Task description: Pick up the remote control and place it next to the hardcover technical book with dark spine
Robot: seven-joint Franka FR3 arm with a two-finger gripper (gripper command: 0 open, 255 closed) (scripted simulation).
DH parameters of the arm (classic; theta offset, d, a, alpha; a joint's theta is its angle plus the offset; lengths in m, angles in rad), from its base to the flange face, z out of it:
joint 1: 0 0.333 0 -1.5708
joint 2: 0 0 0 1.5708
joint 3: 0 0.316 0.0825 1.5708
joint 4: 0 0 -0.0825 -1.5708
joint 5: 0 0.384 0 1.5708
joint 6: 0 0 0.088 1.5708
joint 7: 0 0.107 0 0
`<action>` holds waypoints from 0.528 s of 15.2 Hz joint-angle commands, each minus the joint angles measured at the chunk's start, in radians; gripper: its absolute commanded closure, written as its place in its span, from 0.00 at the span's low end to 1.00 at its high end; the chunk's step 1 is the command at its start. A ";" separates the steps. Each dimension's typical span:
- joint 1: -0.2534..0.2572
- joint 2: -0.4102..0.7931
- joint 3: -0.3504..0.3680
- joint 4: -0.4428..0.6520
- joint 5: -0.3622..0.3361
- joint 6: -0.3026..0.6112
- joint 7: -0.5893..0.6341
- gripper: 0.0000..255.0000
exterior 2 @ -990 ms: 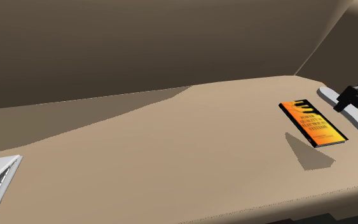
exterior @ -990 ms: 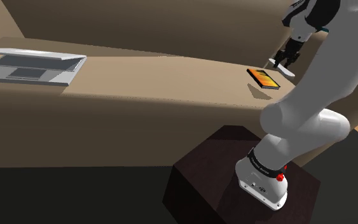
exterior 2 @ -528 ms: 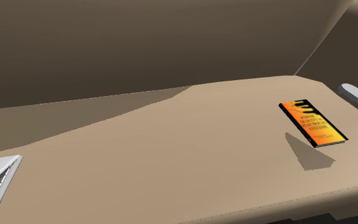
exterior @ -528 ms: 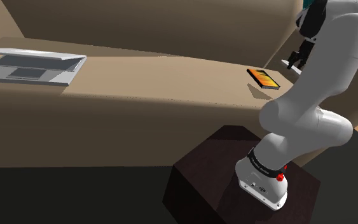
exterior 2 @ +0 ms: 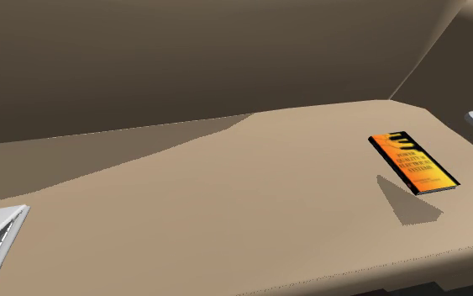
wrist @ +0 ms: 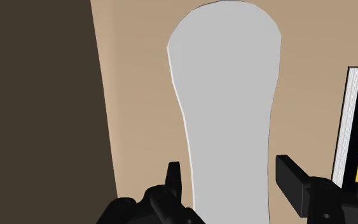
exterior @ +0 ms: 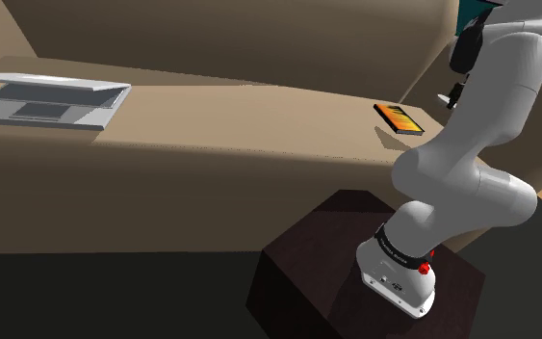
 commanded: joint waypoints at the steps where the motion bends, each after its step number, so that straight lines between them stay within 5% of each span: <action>1: 0.001 0.003 0.001 -0.021 0.002 0.024 -0.005 1.00; 8: 0.008 0.019 0.007 -0.092 0.012 0.108 -0.013 1.00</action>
